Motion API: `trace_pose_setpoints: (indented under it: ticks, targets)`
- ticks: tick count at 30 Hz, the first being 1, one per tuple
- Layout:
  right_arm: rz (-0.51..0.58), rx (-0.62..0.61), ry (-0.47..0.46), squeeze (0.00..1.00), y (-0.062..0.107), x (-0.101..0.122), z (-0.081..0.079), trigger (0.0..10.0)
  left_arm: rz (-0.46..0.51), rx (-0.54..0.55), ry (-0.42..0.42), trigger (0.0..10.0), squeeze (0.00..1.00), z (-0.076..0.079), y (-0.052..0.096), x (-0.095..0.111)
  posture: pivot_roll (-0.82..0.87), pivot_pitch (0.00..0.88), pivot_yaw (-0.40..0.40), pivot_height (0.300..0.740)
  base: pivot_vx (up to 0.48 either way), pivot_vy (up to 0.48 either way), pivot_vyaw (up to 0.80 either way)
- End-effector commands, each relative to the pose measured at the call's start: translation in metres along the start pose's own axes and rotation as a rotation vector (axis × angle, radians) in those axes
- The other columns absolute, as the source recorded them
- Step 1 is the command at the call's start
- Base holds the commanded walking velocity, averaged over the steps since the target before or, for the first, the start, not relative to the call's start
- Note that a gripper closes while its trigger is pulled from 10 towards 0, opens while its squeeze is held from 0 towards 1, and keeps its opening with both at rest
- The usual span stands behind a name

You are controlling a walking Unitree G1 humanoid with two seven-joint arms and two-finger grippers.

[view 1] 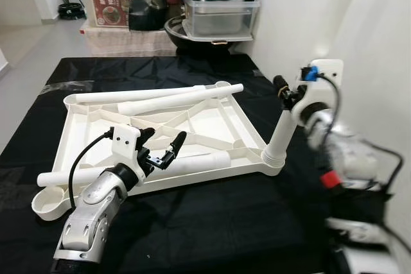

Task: Building children table

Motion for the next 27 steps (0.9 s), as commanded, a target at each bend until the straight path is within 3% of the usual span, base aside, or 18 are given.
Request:
trace_pose_setpoints:
  ticks: [1, 3, 4, 11, 12, 13, 15, 17, 18, 19, 21, 22, 23, 24, 25, 27]
  targets:
    - [-0.096, 0.178, 0.059, 0.0, 0.006, -0.015, -0.008, 10.0, -0.019, -0.008, 0.003, 10.0, 0.0, 0.001, -0.001, -0.004, 0.0, 0.0, -0.092, 0.74, 0.0, 0.0, 0.0]
    - [-0.149, 0.234, 0.09, 0.0, 0.013, -0.018, -0.005, 10.0, -0.017, -0.007, 0.002, 10.0, 0.0, 0.0, -0.001, -0.004, 0.0, 0.0, -0.094, 0.74, 0.0, 0.0, 0.0]
    - [-0.178, 0.221, 0.082, 0.0, 0.016, -0.011, 0.006, 0.0, -0.016, -0.005, 0.0, 10.0, 0.0, -0.002, -0.001, -0.003, 0.0, 0.0, -0.094, 0.74, 0.0, 0.0, 0.0]
    - [-0.139, 0.08, -0.053, 0.0, 0.005, -0.002, 0.021, 0.0, -0.015, -0.008, 0.002, 10.0, 0.0, 0.0, -0.001, -0.004, 0.0, 0.0, -0.093, 0.74, 0.0, 0.0, 0.0]
    - [-0.085, -0.012, -0.064, 0.0, 0.001, 0.005, 0.029, 0.0, -0.015, -0.008, 0.002, 10.0, 0.0, 0.0, -0.001, -0.003, 0.01, 0.0, -0.093, 0.74, 0.0, 0.0, 0.0]
    - [-0.085, -0.012, -0.064, 0.0, 0.001, 0.005, 0.029, 0.0, -0.015, -0.008, 0.002, 10.0, 0.0, 0.0, -0.001, -0.003, 0.01, 0.0, -0.093, 0.74, 0.0, 0.0, 0.0]
    - [0.031, -0.208, -0.109, 0.0, -0.002, 0.021, 0.05, 0.0, -0.015, -0.009, -0.001, 10.0, 0.0, -0.001, -0.001, -0.003, 0.01, 0.0, -0.093, 0.74, 0.0, 0.0, 0.0]
    - [0.031, -0.208, -0.109, 0.0, -0.002, 0.021, 0.05, 0.0, -0.015, -0.009, -0.001, 10.0, 0.0, -0.001, -0.001, -0.003, 0.01, 0.0, -0.093, 0.74, 0.0, 0.0, 0.0]
    - [0.113, -0.362, -0.15, 0.0, 0.001, 0.029, 0.058, 0.0, -0.016, -0.007, -0.003, 10.0, 0.0, -0.003, 0.0, -0.003, 0.01, 0.0, -0.09, 0.74, 0.0, 0.0, 0.0]
    - [0.146, -0.454, -0.195, 0.0, 0.004, 0.028, 0.056, 0.0, -0.018, -0.007, -0.005, 10.0, 0.0, -0.003, 0.0, -0.004, 0.01, 0.0, -0.09, 0.74, 0.0, 0.0, 0.0]
    - [0.146, -0.454, -0.195, 0.0, 0.004, 0.028, 0.056, 0.0, -0.018, -0.007, -0.005, 10.0, 0.0, -0.003, 0.0, -0.004, 0.01, 0.0, -0.09, 0.74, 0.0, 0.0, 0.0]
    - [0.15, -0.486, -0.213, 0.0, 0.004, 0.022, 0.044, 3.8, -0.017, -0.01, -0.005, 10.0, 0.0, -0.002, 0.0, -0.003, 0.01, 0.0, -0.09, 0.74, 0.0, 0.0, 0.0]
    - [0.141, -0.48, -0.225, 0.0, 0.004, 0.015, 0.027, 10.0, -0.015, -0.012, -0.004, 10.0, 0.0, -0.001, -0.001, -0.003, 0.01, 0.0, -0.09, 0.74, 0.0, 0.0, 0.0]
    - [0.141, -0.48, -0.225, 0.0, 0.004, 0.015, 0.027, 10.0, -0.015, -0.012, -0.004, 10.0, 0.0, -0.001, -0.001, -0.003, 0.01, 0.0, -0.09, 0.74, 0.0, 0.0, 0.0]
    - [0.109, -0.42, -0.223, 0.0, 0.0, 0.007, 0.003, 10.0, -0.015, -0.015, -0.003, 10.0, 0.0, -0.001, -0.001, -0.003, 0.01, 0.0, -0.089, 0.74, 0.0, 0.0, 0.0]
    - [0.109, -0.42, -0.223, 0.0, 0.0, 0.007, 0.003, 10.0, -0.015, -0.015, -0.003, 10.0, 0.0, -0.001, -0.001, -0.003, 0.01, 0.0, -0.089, 0.74, 0.0, 0.0, 0.0]
Point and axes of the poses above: a point about 5 cm out from each wrist's last joint towards the gripper, its own y axis pointing back from the gripper into the wrist, its own x axis along the axis of the wrist's last joint, z = x × y, the point moved 3 cm from there along -y, pointing out of the wrist towards the gripper, and after that the axes turned 14 degrees about -y, right-handed, at the moved point
